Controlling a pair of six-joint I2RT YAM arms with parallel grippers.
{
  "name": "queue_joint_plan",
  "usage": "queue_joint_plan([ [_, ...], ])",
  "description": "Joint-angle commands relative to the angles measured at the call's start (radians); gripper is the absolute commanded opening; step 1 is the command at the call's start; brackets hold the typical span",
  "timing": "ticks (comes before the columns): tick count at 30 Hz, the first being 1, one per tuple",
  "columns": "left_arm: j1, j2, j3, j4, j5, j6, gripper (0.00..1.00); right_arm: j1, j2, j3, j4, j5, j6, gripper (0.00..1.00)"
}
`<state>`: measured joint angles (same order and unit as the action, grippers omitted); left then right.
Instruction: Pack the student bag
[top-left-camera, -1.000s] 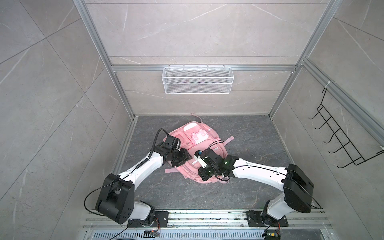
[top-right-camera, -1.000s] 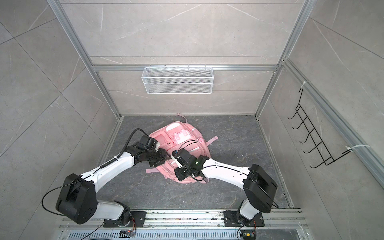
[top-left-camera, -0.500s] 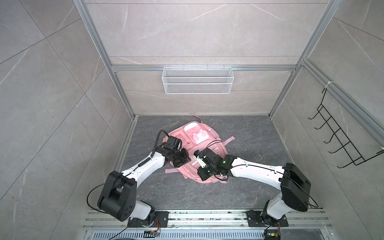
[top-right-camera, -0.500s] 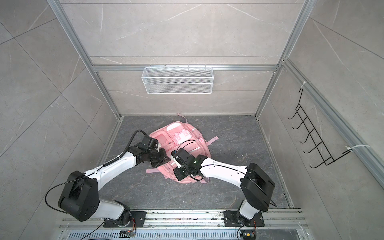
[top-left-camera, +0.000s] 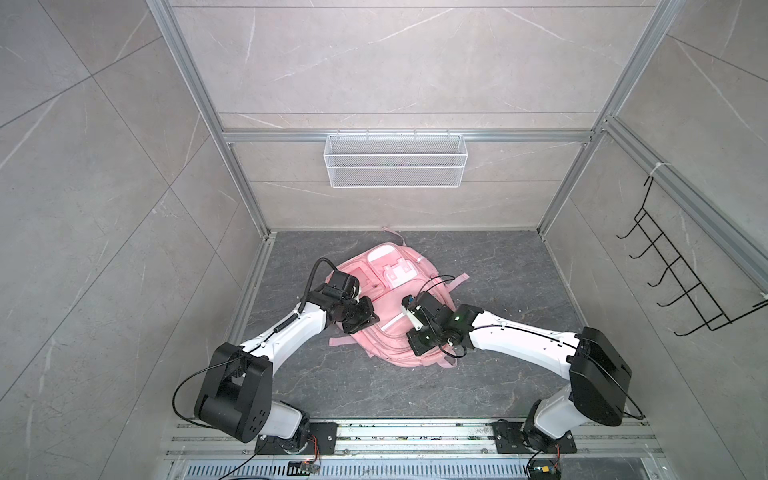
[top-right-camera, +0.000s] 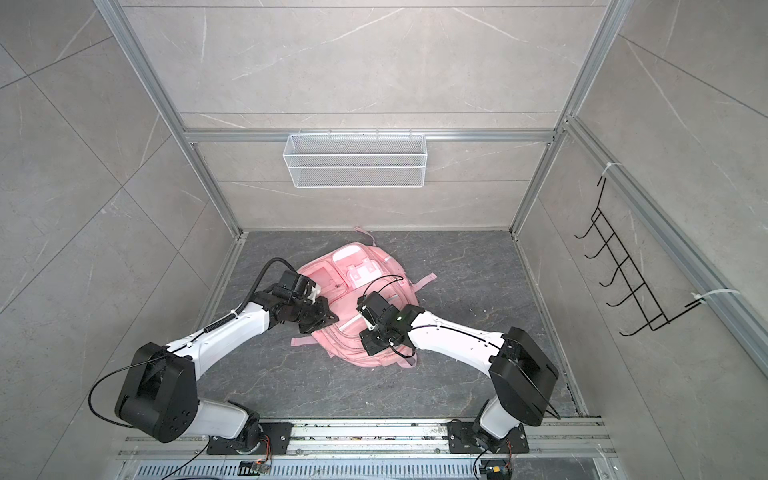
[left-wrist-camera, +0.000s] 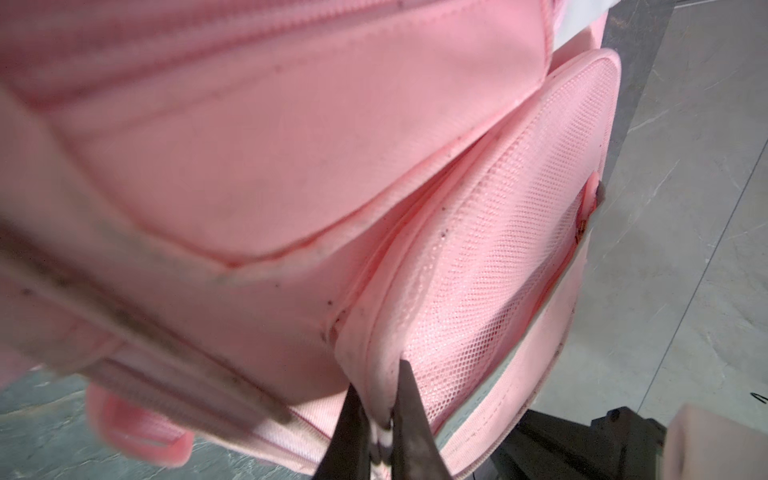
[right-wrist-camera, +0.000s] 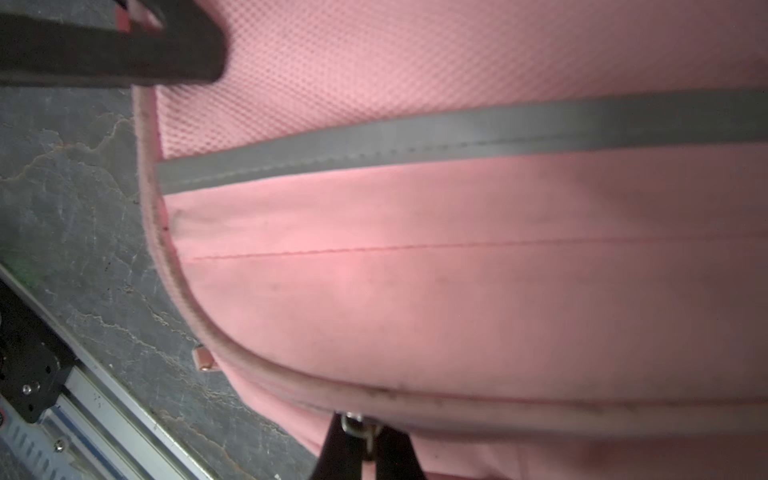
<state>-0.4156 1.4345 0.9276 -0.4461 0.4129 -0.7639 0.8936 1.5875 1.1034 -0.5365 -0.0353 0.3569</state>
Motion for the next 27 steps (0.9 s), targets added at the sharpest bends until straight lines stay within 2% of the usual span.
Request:
queue_joint_plan([
  [1, 0.041, -0.037, 0.030, -0.102, -0.095, 0.118, 0.00, -0.024, -0.014, 0.009, -0.107, 0.083, -0.034, 0.00],
  [7, 0.081, -0.040, 0.044, -0.130, -0.123, 0.167, 0.00, -0.030, -0.002, 0.027, -0.115, 0.069, -0.099, 0.00],
  [14, 0.118, 0.030, 0.148, -0.179, -0.178, 0.231, 0.00, -0.028, 0.036, 0.072, -0.061, 0.004, -0.123, 0.00],
  [15, 0.139, 0.046, 0.167, -0.189, -0.177, 0.234, 0.04, -0.027, 0.046, 0.085, -0.051, -0.008, -0.123, 0.00],
  [17, 0.179, 0.070, 0.200, -0.218, -0.156, 0.236, 0.21, -0.028, 0.073, 0.119, -0.039, -0.034, -0.119, 0.00],
  [19, 0.186, 0.064, 0.231, -0.249, -0.156, 0.256, 0.31, -0.024, 0.097, 0.148, -0.024, -0.057, -0.114, 0.00],
  [23, 0.187, -0.002, 0.215, -0.295, -0.099, 0.234, 0.48, -0.011, 0.126, 0.184, 0.020, -0.093, -0.115, 0.00],
  [27, 0.181, -0.106, 0.114, -0.281, -0.003, 0.139, 0.63, 0.003, 0.166, 0.222, 0.024, -0.118, -0.126, 0.00],
])
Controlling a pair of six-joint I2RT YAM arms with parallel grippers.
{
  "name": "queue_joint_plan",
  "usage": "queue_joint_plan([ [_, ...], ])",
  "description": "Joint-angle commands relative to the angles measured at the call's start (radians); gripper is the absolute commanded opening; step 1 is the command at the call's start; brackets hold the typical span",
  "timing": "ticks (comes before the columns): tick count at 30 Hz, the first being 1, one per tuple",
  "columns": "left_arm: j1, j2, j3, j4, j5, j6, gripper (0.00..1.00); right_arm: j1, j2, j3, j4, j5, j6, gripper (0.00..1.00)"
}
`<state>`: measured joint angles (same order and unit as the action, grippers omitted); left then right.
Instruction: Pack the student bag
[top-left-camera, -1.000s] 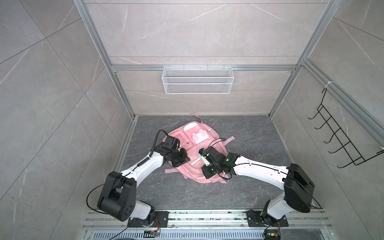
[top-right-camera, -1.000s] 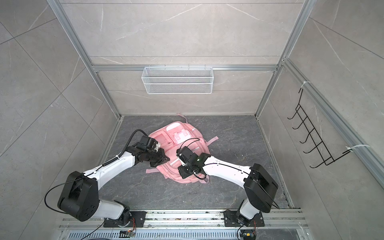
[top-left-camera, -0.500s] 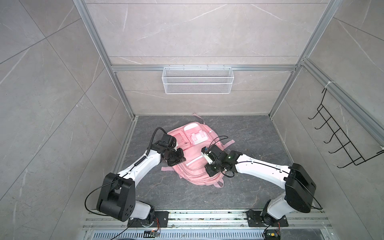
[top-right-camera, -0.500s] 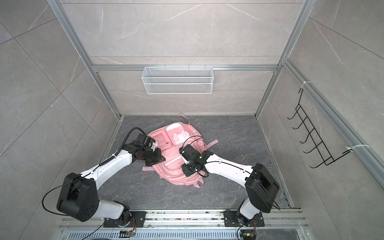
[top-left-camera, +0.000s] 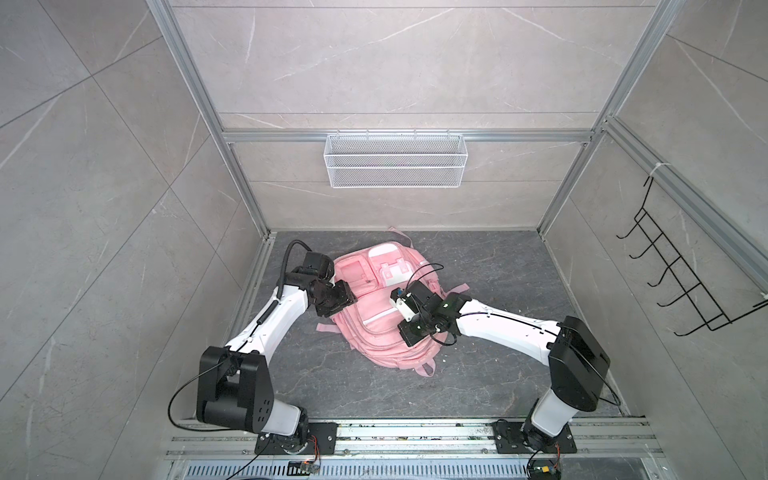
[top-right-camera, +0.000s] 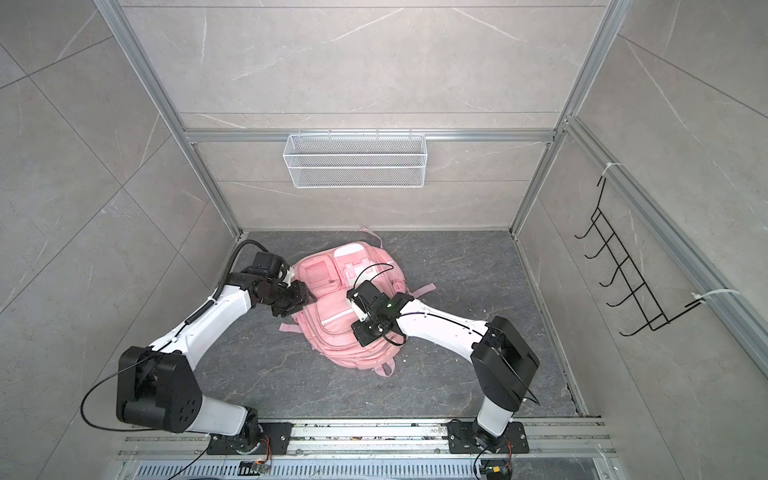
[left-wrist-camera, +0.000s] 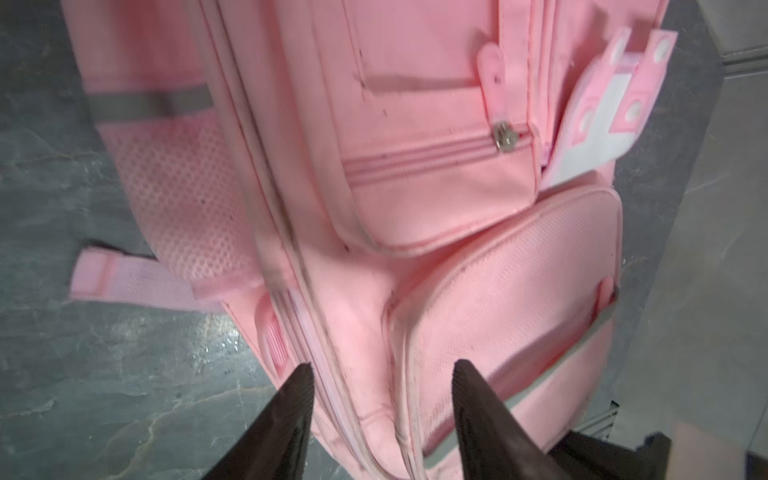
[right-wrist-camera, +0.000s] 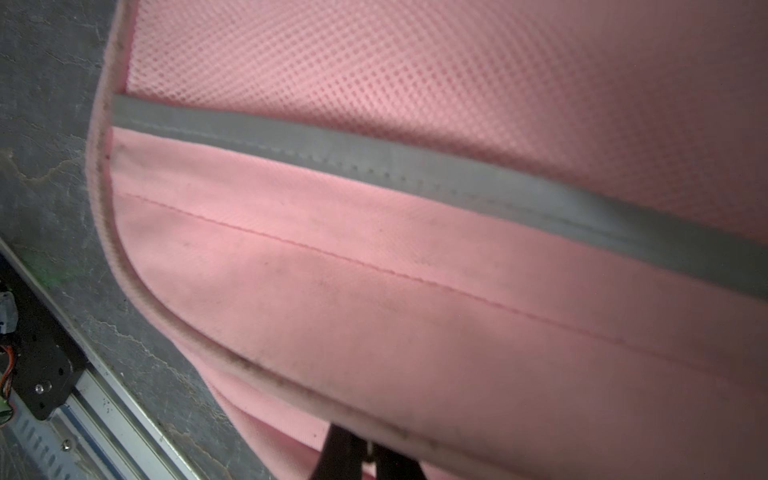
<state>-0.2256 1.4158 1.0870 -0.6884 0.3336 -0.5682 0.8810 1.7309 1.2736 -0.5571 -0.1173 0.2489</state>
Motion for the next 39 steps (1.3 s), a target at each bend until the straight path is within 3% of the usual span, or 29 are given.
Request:
queue_joint_plan([
  [1, -0.015, -0.106, -0.074, -0.021, 0.092, -0.089, 0.63, 0.019, 0.025, 0.056, 0.047, -0.043, -0.020, 0.00],
  [5, -0.066, -0.161, -0.158, 0.042, 0.099, -0.181, 0.63, 0.037, 0.035, 0.056, 0.066, -0.082, -0.022, 0.00],
  [12, -0.116, -0.121, -0.228, 0.180, 0.072, -0.267, 0.55, 0.065, 0.056, 0.063, 0.079, -0.141, -0.028, 0.00],
  [16, -0.118, -0.095, -0.225, 0.194, 0.067, -0.269, 0.24, 0.070, 0.065, 0.072, 0.077, -0.150, -0.023, 0.00],
  [21, -0.102, -0.107, -0.215, 0.141, 0.030, -0.234, 0.00, 0.068, 0.031, 0.021, 0.088, -0.133, 0.003, 0.00],
  [39, 0.070, -0.089, -0.142, 0.012, 0.064, -0.046, 0.00, -0.122, -0.037, -0.045, 0.029, -0.099, -0.016, 0.00],
])
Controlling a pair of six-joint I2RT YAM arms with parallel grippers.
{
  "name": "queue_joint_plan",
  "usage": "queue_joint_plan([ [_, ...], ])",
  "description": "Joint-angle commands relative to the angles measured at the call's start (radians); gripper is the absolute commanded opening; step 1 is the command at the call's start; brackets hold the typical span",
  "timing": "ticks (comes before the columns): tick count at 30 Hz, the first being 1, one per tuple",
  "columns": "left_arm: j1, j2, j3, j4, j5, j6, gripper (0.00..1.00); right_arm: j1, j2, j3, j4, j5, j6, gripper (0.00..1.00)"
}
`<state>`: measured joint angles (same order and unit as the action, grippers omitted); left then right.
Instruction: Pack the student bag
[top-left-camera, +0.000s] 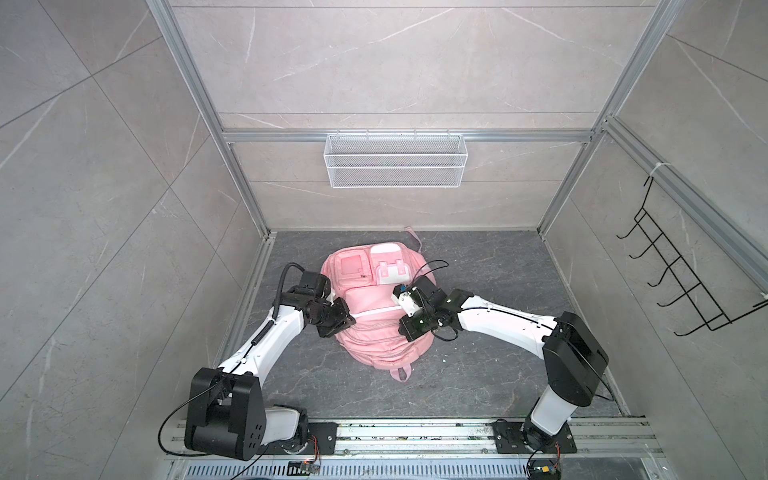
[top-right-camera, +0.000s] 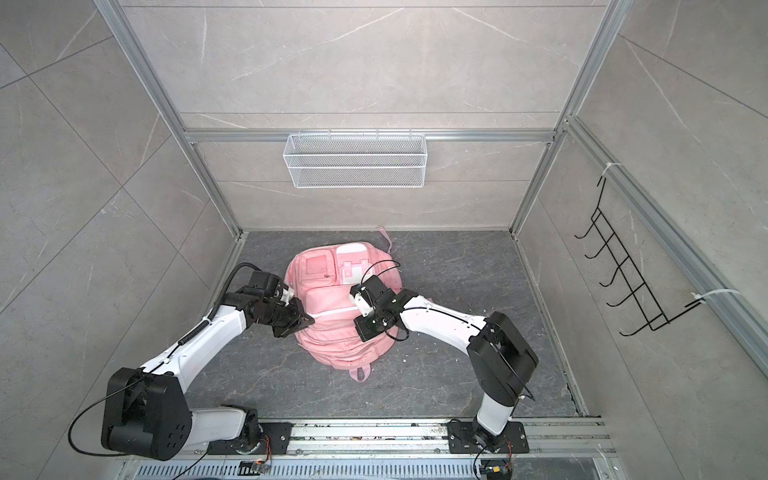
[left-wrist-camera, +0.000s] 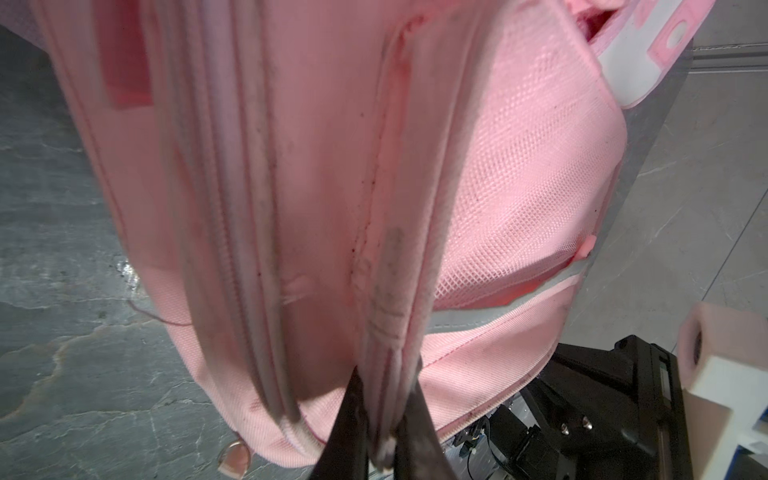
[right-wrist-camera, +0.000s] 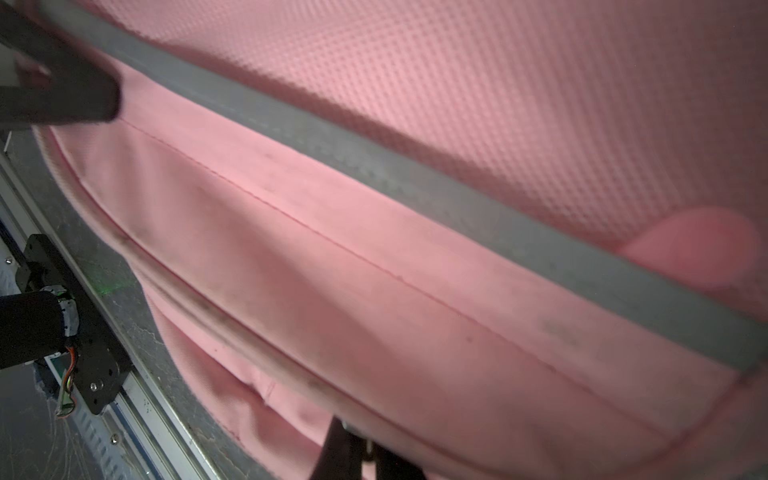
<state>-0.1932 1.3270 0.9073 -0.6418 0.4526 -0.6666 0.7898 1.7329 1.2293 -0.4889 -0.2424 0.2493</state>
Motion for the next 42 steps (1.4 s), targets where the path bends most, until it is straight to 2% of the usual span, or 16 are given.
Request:
queue_joint_plan([
  [1, 0.040, 0.001, 0.038, -0.032, -0.055, 0.056, 0.00, -0.032, -0.043, 0.000, -0.034, 0.021, -0.026, 0.00],
  [4, 0.052, 0.012, 0.049, -0.031, -0.054, 0.075, 0.00, -0.031, -0.041, 0.002, -0.030, 0.005, -0.046, 0.00],
  [6, 0.081, 0.030, 0.094, -0.060, -0.070, 0.135, 0.00, -0.031, -0.038, 0.006, -0.031, -0.019, -0.063, 0.00],
  [9, 0.123, 0.088, 0.179, -0.108, -0.038, 0.215, 0.00, -0.014, -0.032, 0.025, -0.025, -0.069, -0.085, 0.00],
  [12, 0.126, 0.134, 0.252, -0.148, -0.041, 0.262, 0.00, 0.019, -0.003, 0.067, -0.040, -0.101, -0.096, 0.00],
  [13, 0.125, 0.140, 0.265, -0.158, -0.050, 0.261, 0.06, 0.031, 0.006, 0.077, -0.046, -0.102, -0.099, 0.00],
  [15, 0.125, 0.133, 0.278, -0.172, -0.079, 0.253, 0.28, 0.052, 0.016, 0.091, -0.040, -0.099, -0.084, 0.00],
  [17, 0.124, 0.102, 0.271, -0.189, -0.110, 0.221, 0.45, 0.062, 0.017, 0.097, -0.022, -0.099, -0.046, 0.00],
  [19, 0.120, 0.051, 0.243, -0.196, -0.110, 0.176, 0.54, 0.074, 0.016, 0.104, 0.015, -0.107, -0.008, 0.00],
  [21, 0.107, -0.027, 0.195, -0.192, -0.108, 0.118, 0.58, 0.090, 0.030, 0.130, 0.043, -0.113, 0.018, 0.00],
  [26, 0.079, -0.204, 0.066, -0.158, -0.013, -0.056, 0.62, 0.122, 0.084, 0.201, 0.066, -0.137, 0.020, 0.00],
  [30, 0.019, -0.274, 0.009, -0.102, 0.003, -0.173, 0.63, 0.138, 0.103, 0.221, 0.058, -0.165, -0.003, 0.00],
  [35, 0.002, -0.268, -0.069, 0.082, 0.022, -0.303, 0.63, 0.149, 0.099, 0.200, 0.067, -0.184, -0.006, 0.00],
  [42, -0.087, -0.170, -0.085, 0.176, -0.046, -0.361, 0.58, 0.164, 0.107, 0.212, 0.091, -0.172, 0.007, 0.00],
])
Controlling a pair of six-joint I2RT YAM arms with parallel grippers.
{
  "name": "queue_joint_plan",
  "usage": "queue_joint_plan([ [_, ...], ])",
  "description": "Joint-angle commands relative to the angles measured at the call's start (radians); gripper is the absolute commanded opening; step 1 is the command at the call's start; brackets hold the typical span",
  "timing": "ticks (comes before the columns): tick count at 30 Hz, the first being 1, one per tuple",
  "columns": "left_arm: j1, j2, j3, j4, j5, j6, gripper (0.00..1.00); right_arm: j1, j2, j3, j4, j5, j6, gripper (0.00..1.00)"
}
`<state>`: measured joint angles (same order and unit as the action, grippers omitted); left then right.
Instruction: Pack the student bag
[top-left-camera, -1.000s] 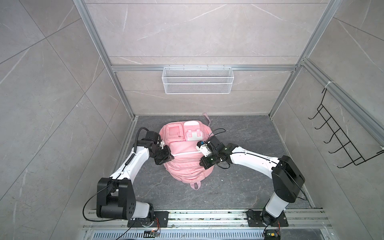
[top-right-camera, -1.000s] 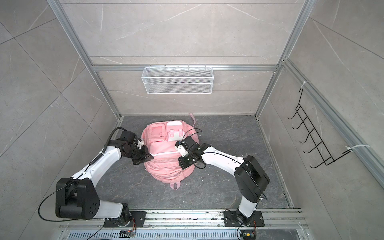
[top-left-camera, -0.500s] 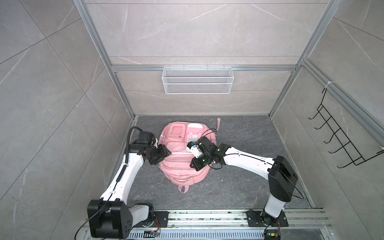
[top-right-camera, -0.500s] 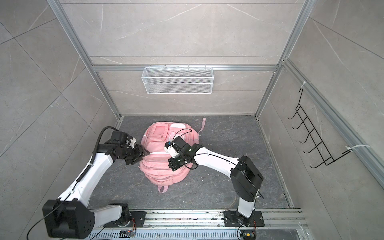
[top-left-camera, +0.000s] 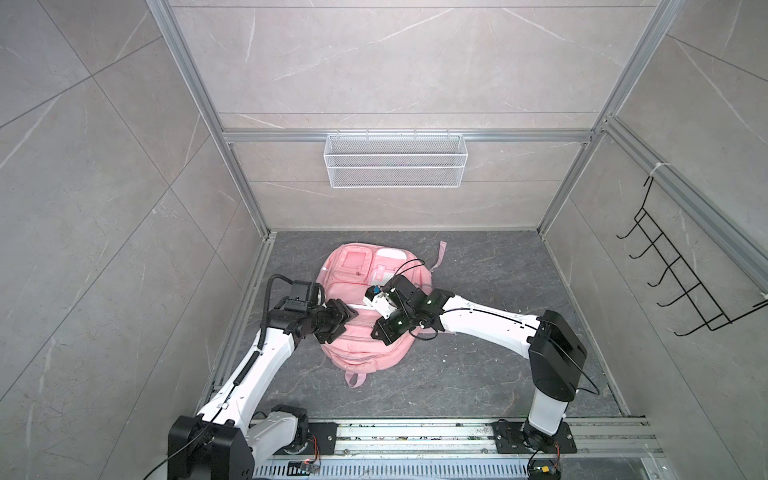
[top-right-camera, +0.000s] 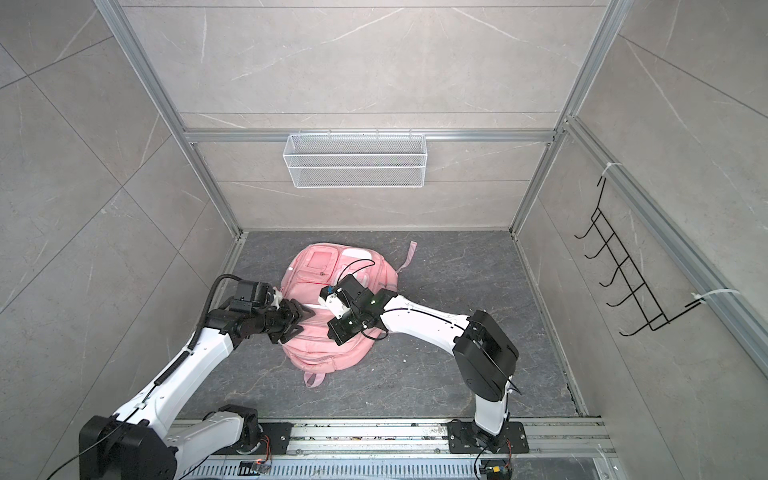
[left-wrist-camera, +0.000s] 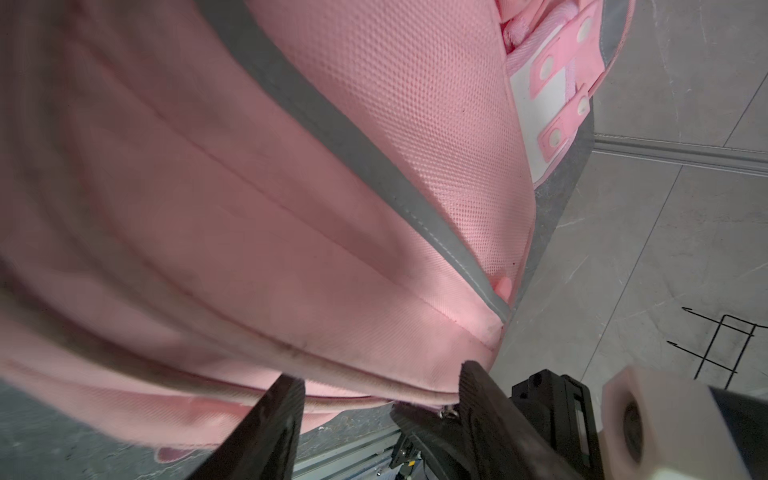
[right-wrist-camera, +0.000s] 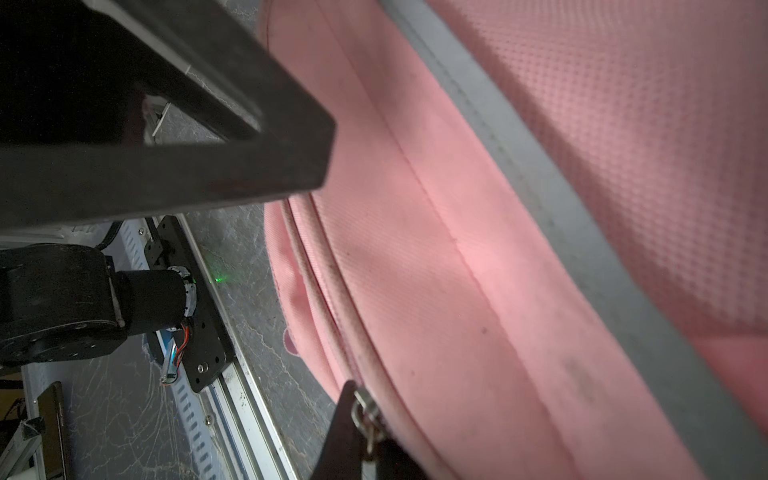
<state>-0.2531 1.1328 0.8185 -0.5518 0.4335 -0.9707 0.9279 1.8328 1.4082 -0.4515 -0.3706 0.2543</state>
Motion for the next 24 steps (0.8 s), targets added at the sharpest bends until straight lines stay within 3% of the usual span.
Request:
queue_joint_plan([
  [1, -0.040, 0.039, 0.004, 0.101, -0.033, -0.063, 0.56, 0.029, 0.012, 0.035, 0.058, -0.044, 0.005, 0.00],
  [4, -0.064, 0.081, 0.022, 0.102, -0.052, -0.064, 0.49, 0.039, 0.017, 0.041, 0.057, -0.039, 0.001, 0.00],
  [10, -0.064, 0.060, 0.017, 0.057, -0.090, -0.054, 0.12, 0.040, -0.011, 0.015, 0.070, -0.021, 0.007, 0.00],
  [13, -0.062, 0.047, 0.006, 0.052, -0.096, -0.057, 0.00, 0.040, -0.025, 0.000, 0.067, -0.012, 0.007, 0.00],
  [24, -0.058, 0.053, -0.008, 0.059, -0.107, -0.027, 0.00, -0.082, -0.146, -0.130, 0.018, 0.055, 0.041, 0.00],
])
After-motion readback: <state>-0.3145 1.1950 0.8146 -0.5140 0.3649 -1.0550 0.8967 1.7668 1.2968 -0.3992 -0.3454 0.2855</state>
